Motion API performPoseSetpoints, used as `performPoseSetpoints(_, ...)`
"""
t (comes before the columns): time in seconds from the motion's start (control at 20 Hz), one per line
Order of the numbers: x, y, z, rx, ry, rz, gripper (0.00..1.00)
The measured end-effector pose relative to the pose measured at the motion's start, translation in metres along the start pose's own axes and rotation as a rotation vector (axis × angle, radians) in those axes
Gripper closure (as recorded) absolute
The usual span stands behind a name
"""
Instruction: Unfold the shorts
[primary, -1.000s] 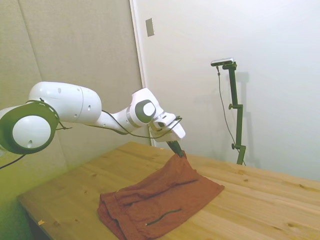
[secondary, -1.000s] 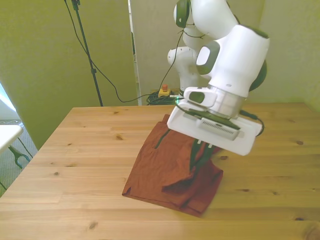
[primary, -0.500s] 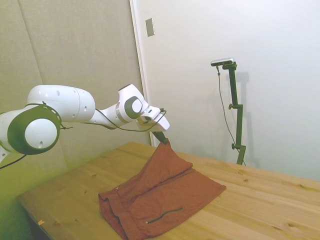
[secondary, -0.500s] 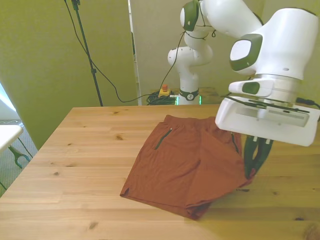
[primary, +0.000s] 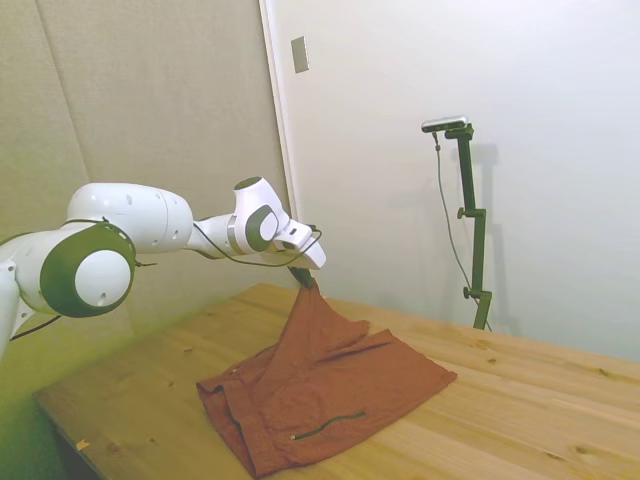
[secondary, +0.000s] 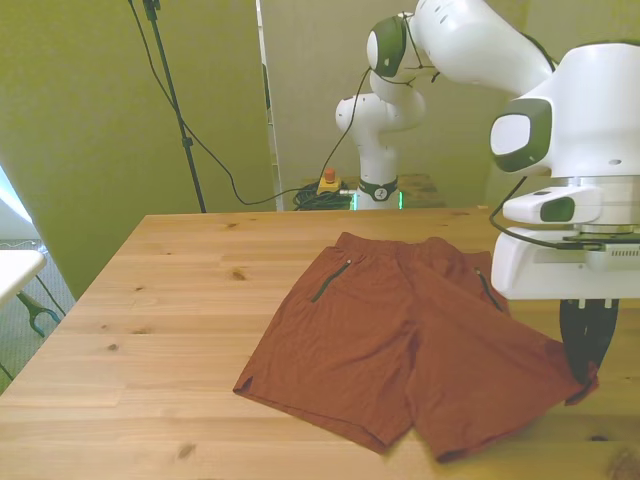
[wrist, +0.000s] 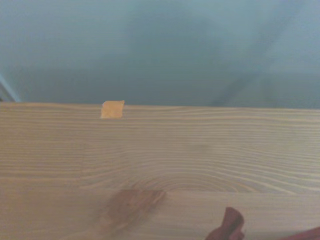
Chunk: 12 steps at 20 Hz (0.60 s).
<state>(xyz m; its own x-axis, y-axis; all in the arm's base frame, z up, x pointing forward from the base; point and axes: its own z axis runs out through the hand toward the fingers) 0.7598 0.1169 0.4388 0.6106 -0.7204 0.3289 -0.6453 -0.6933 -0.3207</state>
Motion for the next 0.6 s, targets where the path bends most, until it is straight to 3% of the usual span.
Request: performPoseSetpoints(0.6,0.001,0.001,-0.027,0.028,-0.008,-0.02,0.0)
